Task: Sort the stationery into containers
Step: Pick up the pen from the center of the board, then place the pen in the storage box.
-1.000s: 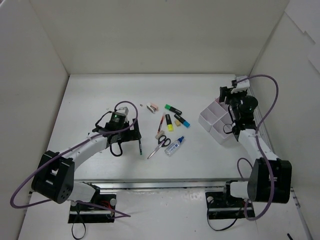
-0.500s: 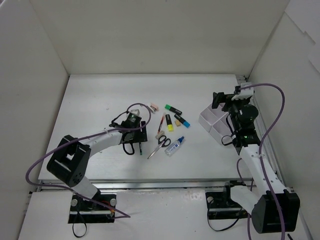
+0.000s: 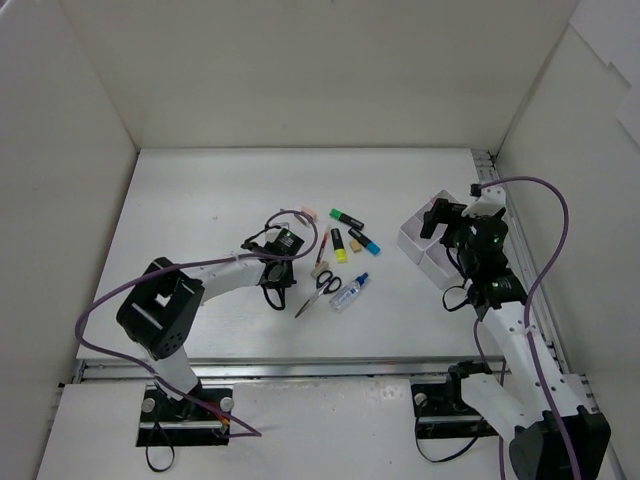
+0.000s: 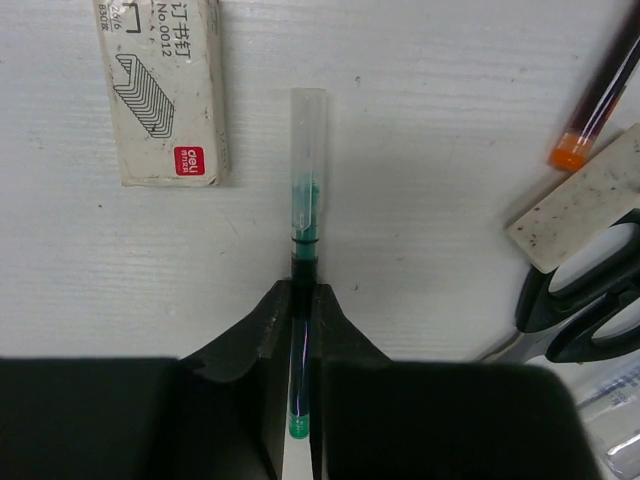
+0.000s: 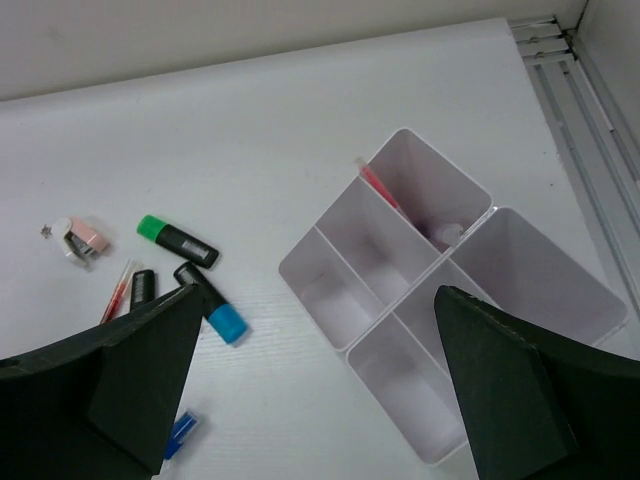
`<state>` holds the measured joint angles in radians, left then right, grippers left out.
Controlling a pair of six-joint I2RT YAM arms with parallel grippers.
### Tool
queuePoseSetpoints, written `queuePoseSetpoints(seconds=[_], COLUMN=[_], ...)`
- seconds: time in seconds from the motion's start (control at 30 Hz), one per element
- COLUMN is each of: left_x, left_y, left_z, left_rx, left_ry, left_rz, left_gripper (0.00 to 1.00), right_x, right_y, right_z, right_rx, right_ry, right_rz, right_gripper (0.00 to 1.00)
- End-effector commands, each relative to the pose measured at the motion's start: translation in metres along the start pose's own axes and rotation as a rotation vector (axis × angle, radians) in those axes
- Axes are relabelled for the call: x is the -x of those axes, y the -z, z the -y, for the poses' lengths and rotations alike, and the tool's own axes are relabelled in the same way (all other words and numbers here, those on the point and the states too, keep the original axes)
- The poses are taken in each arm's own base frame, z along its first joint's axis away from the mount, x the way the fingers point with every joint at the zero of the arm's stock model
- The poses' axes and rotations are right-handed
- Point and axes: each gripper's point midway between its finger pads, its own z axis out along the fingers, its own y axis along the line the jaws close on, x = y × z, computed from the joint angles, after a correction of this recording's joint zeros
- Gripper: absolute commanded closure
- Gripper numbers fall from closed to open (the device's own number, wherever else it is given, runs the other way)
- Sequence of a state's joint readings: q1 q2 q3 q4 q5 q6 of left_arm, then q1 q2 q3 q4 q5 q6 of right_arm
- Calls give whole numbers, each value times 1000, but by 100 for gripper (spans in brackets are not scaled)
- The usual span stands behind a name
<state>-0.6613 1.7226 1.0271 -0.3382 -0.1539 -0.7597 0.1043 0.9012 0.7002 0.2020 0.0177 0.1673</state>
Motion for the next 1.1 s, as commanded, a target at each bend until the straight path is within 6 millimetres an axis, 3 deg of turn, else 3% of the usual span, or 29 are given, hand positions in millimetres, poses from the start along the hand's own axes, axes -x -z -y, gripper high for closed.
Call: queuePoseSetpoints(seconds=[0.0,0.17,0.27,0.3,0.33,0.4,0.47,0.6,0.63,0.7,0.73,0.8,0.9,1.0,1.07], left_x=[5,29,43,37,47,34,35,35,33,34,33,36,41,45,46], left_y=[9,31,59,76,88,112,134,149,151,154,158,160,162,164,164], left_z=[-8,-1,22,31,43,55,66,70,73,75,79,79,80,80,82], left_rx=[50,-6,-161,-254,-335,-490,-593,-637,-648,-661,-674,-673,-665,-661,-664], left_ry=[-13,-109,-226,-264,-279,-356,-378,-397,-404,-406,-412,-405,-397,-396,-401], left_rz=[22,131,242,264,332,377,448,484,485,496,504,514,532,543,542], left_gripper=[100,100,100,100,100,100,100,100,100,100,100,100,100,100,100], right_x=[25,6,-4,0,-8,-6,-14,-5,-17,-18,-29,-34,-55,-68,-70], right_y=[12,19,25,26,30,31,33,40,42,41,41,43,35,34,34], right_z=[-27,-75,-115,-128,-146,-163,-182,-222,-236,-250,-259,-272,-279,-289,-297], right_rx=[106,333,515,570,639,700,754,849,869,876,881,884,841,833,840], right_ry=[-45,-87,-136,-158,-165,-187,-201,-265,-265,-279,-281,-290,-293,-287,-286], right_rz=[39,-42,-85,-69,-100,-95,-117,-84,-117,-119,-152,-161,-205,-231,-241], right_gripper=[2,2,2,2,2,2,2,2,2,2,2,2,2,7,28])
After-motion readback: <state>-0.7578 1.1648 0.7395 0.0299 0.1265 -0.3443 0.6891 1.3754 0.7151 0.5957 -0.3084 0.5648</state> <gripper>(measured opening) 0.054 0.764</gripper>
